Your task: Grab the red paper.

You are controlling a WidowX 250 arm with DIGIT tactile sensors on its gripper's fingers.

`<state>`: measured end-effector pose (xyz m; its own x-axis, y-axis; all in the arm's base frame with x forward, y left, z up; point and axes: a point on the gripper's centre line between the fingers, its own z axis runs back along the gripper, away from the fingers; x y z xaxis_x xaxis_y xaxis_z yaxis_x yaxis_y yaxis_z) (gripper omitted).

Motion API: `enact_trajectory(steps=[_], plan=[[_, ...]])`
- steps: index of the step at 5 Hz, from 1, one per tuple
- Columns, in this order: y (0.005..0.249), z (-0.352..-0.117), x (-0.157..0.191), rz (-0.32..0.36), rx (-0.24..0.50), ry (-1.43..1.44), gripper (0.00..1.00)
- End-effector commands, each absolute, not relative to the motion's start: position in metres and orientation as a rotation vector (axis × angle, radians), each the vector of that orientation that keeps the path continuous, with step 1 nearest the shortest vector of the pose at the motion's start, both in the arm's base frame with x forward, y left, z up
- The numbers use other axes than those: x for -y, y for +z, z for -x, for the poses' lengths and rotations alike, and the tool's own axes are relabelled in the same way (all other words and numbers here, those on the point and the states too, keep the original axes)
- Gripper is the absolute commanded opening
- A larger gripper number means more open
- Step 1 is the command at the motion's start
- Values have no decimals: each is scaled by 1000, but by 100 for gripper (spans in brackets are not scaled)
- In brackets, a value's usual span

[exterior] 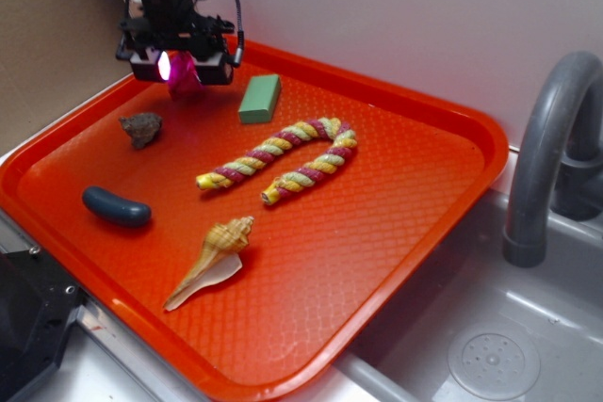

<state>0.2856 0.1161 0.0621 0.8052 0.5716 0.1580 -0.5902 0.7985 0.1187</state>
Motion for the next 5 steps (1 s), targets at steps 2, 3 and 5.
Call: enact_trajectory(steps=[2, 3, 5], plan=[[178, -227, -5, -85, -35, 73, 0], [222, -214, 4, -59, 76, 60, 0], [272, -207, -13, -61, 249, 176, 0]])
